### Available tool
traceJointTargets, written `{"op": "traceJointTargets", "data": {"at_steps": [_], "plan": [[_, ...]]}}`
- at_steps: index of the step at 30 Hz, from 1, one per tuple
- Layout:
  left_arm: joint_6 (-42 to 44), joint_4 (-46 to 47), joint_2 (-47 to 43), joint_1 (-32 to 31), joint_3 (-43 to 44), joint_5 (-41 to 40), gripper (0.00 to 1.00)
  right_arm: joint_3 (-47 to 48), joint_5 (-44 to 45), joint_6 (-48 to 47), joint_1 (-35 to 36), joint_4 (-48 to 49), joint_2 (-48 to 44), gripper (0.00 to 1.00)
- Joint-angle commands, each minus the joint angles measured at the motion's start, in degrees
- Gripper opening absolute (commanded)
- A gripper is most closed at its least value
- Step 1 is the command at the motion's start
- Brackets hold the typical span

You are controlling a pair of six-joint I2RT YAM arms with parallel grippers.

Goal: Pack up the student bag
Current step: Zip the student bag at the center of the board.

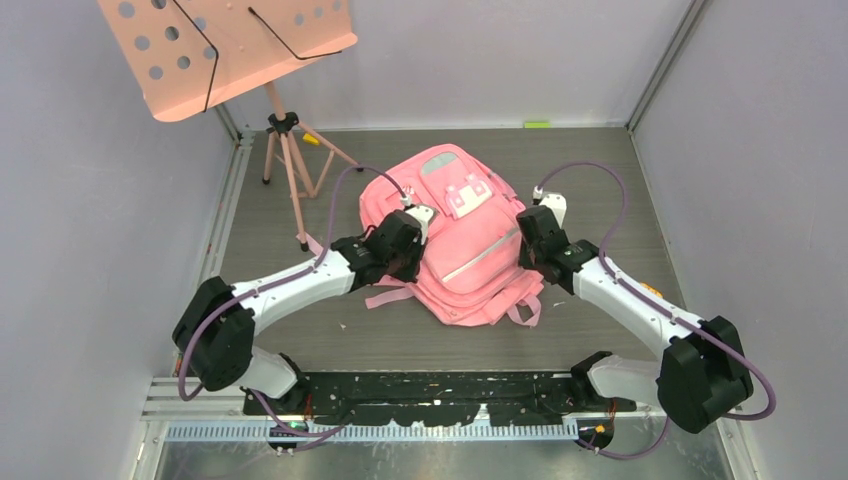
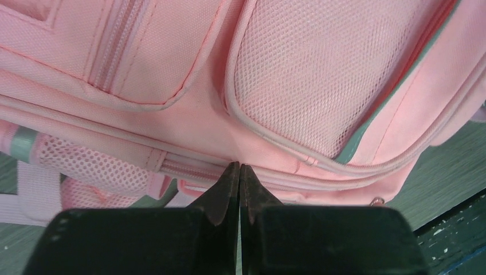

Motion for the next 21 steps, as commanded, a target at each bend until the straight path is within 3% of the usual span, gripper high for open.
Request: {"op": "traceJointTargets", "data": {"at_steps": [1,5,10,15,21], "plan": [[8.1,-1.0,-3.7,0.1,3.8,2.6,0.08,0.3,1.3,-7.2,-2.4,7.8,1.1,0.00],[12.5,5.1,-4.7,-1.3,4.6,3.9,0.43,-0.6,-2.8,-8.0,-2.4,11.3,0.3,0.01],[15.2,13.9,-2.8,-5.9,5.6,5.1,0.64,-2.0,-3.1,-6.9,-2.4,12.1,-0.8,0.00],[16.0,18.1,5.3,-9.0,9.9,5.6,0.68,-2.9,-3.3,-6.0,-2.5,11.9,-1.6,0.00],[16.6,25.7,12.8,-9.8,12.5,5.1,0.64,-4.0,-4.9,-4.3,-2.5,12.2,-3.9,0.00]]}}
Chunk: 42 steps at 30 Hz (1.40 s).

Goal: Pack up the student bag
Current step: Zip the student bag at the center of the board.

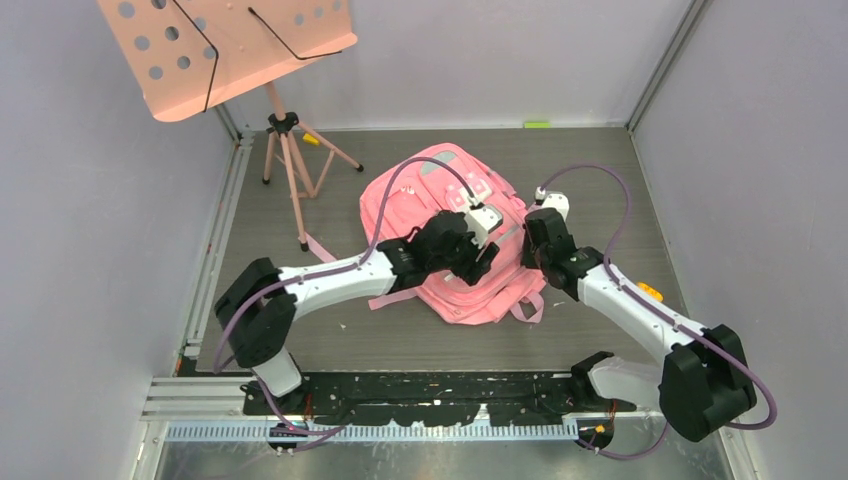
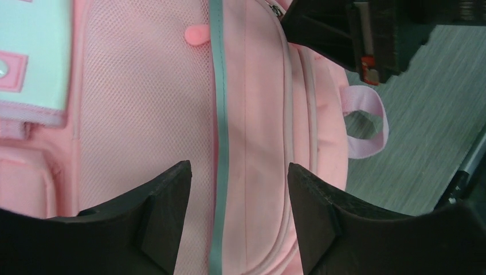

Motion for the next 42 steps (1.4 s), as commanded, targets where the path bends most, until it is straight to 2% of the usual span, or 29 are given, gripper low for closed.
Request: {"op": "traceJointTargets", "data": {"at_steps": [1,5,8,12,14,21,31,42], "plan": [[1.7,8.5,4.4,0.1,3.3,-0.3,0.63,-0.5,-1.8,1.9,-0.2,4.3,-2.7,0.00],[2.5,8.8,7.7,0.0,5.1,-1.0,0.58,-1.0,-2.6,2.4,-0.2,4.1,-3.6,0.00],[2.9,9.2,9.4,0.0,5.4,-0.6,0.51,-1.8,-3.0,2.3,-0.2,5.0,-4.2,0.00],[3.2,7.8,10.0,-0.1,5.0,-0.3,0.15,-1.8,-1.6,1.1,-0.2,5.0,-4.2,0.00],[3.6,6.5,9.3,-0.1,3.9,-1.1,0.01,-1.7,-2.0,-0.5,-0.4,5.4,-4.6,0.00],[4.7,3.4,3.1,-0.1,-3.4,-3.2,0.00,0.1,-2.0,-10.2,-1.6,4.7,-5.0,0.00],[4.2,4.0,-3.6,-0.1,-11.9,-5.3,0.00,5.3,-1.9,-17.9,-4.2,-0.6,-0.8,0.00],[5.3,6.1,-5.7,-0.4,-17.1,-4.1,0.00,13.5,-11.2,-30.2,-4.8,-2.9,4.5,0.00]]}}
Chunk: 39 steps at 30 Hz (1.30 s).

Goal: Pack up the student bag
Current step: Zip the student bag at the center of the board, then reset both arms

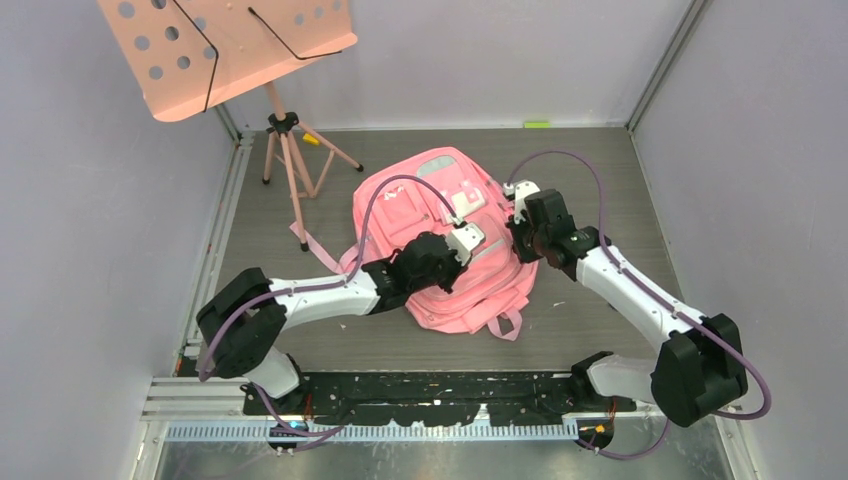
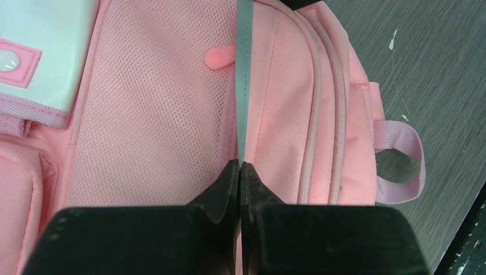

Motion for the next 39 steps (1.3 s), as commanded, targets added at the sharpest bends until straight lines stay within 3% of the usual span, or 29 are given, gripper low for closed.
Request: {"op": "traceJointTargets", "data": {"at_steps": [1,14,21,23,24,26,28,32,39], "plan": [[2.0,-7.8,-2.7,0.0,-3.3,-0.9,0.00,5.8,4.4,-8.8,-2.4,4.7,1.8,0.00],[2.4,-8.3,-1.4,-0.1,-3.0,3.3,0.00,15.9,-2.2,-16.2,-2.6,8.3,15.1,0.00],[0.9,-9.7,-1.7,-0.1,-1.9,0.7,0.00,15.2,-1.9,-14.2,-2.6,12.3,14.3,0.05],[-0.1,-10.6,-2.4,-0.1,-1.0,-0.7,0.15,13.9,-0.9,-12.4,-2.6,13.4,12.4,0.13],[-0.4,-10.9,-2.9,-0.1,-0.5,-1.1,0.28,12.9,-0.6,-11.9,-2.6,13.6,11.7,0.21],[-1.0,-11.3,-3.8,0.0,0.7,-1.4,0.63,11.0,-1.2,-10.7,-2.6,14.0,9.0,0.34],[-0.5,-13.2,-4.2,0.1,2.2,-1.5,0.81,8.9,-2.0,-9.7,-2.6,14.6,5.7,0.46],[-0.1,-16.8,-5.7,1.6,5.2,-2.5,0.96,6.2,-1.8,-6.9,-2.7,14.4,0.5,0.61],[-3.1,-20.5,-12.1,10.6,5.5,0.7,1.00,6.2,5.1,-0.3,-5.7,10.6,-4.3,0.70]]}}
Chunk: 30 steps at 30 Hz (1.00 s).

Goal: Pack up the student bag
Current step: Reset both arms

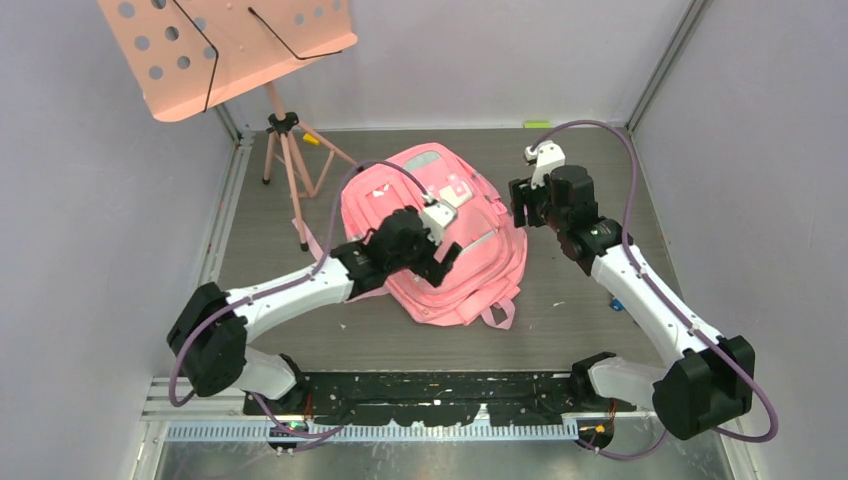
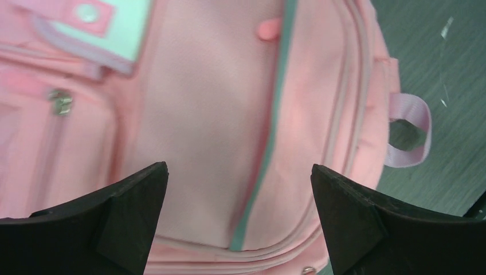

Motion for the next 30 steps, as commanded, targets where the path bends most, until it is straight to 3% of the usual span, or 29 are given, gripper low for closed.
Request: {"op": "traceJointTargets", "data": {"at_steps": [1,9,14,21,26,30], "plan": [[-3.1,-4.2,-5.4,7.9,2.2,0.6,1.00,0.3,6.6,7.1,-3.0,-1.0,-2.2,0.71],[-12.8,-16.2,-13.9,29.4,3.4,1.6,1.00,0.7,5.1,17.8,-15.8,-8.0,-8.8,0.71],[-13.5,-20.7,-21.6,40.5,4.8,5.4,1.00,0.8,4.9,20.1,-18.9,-9.6,-14.6,0.72],[-5.8,-25.1,-30.9,41.1,6.3,-7.5,1.00,-5.4,7.5,18.1,-19.0,-2.0,-24.9,0.72],[-3.7,-18.7,-41.1,41.1,-2.6,-11.0,1.00,-12.6,8.4,18.0,-19.0,2.8,-31.9,0.73],[-2.9,-16.5,-46.6,41.1,-4.6,-10.9,1.00,-14.6,8.5,18.3,-19.0,4.2,-33.9,0.73]]}}
